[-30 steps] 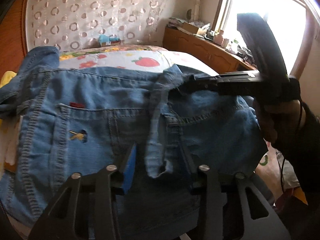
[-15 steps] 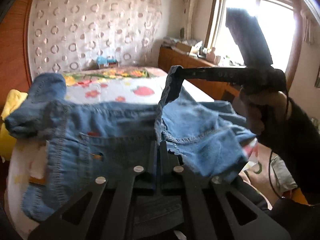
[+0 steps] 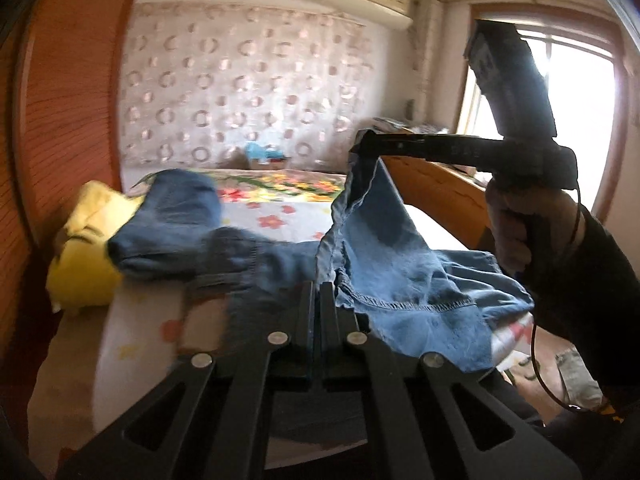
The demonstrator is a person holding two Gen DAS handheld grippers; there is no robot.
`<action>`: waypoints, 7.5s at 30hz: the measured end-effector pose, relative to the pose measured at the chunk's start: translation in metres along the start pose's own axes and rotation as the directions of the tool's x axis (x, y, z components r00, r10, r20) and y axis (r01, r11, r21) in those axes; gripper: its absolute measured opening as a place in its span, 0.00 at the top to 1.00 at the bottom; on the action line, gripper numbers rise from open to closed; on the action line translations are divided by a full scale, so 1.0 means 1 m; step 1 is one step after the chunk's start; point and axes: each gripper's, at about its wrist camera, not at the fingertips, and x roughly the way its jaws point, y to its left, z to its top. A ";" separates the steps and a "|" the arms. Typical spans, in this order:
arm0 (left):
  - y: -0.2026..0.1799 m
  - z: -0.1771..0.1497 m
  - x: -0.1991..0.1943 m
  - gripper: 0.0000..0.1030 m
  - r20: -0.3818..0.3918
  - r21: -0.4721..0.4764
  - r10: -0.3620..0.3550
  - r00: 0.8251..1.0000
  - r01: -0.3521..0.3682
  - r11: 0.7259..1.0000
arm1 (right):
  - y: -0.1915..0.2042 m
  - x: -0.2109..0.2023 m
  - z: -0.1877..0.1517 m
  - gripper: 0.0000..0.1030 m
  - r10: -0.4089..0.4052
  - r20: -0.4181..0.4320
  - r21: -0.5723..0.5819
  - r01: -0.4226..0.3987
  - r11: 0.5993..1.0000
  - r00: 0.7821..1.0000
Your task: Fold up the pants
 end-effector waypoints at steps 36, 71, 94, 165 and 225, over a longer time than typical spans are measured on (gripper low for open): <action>0.023 -0.034 0.063 0.75 -0.174 -0.055 0.106 0.979 -0.117 0.992 | -0.019 0.031 -0.059 0.31 0.058 -0.141 0.123 -0.040 0.992 0.988; -0.037 0.001 0.116 0.75 -0.189 0.050 0.027 0.982 -0.018 0.999 | -0.109 0.018 -0.195 0.28 -0.212 -0.281 0.283 0.292 0.914 0.936; 0.032 0.030 0.139 0.81 -0.140 0.129 0.372 0.918 -0.356 0.926 | -0.108 0.010 -0.197 0.28 -0.211 -0.240 0.296 0.279 0.913 0.947; 0.018 -0.049 0.026 0.75 -0.167 -0.003 0.140 0.976 -0.143 0.990 | -0.007 -0.086 -0.196 0.55 -0.037 -0.193 0.264 0.088 0.960 0.981; -0.108 -0.048 0.158 0.50 -0.301 0.110 0.029 0.953 0.004 0.994 | -0.174 -0.202 -0.325 0.39 -0.462 -0.347 0.499 0.578 0.646 0.816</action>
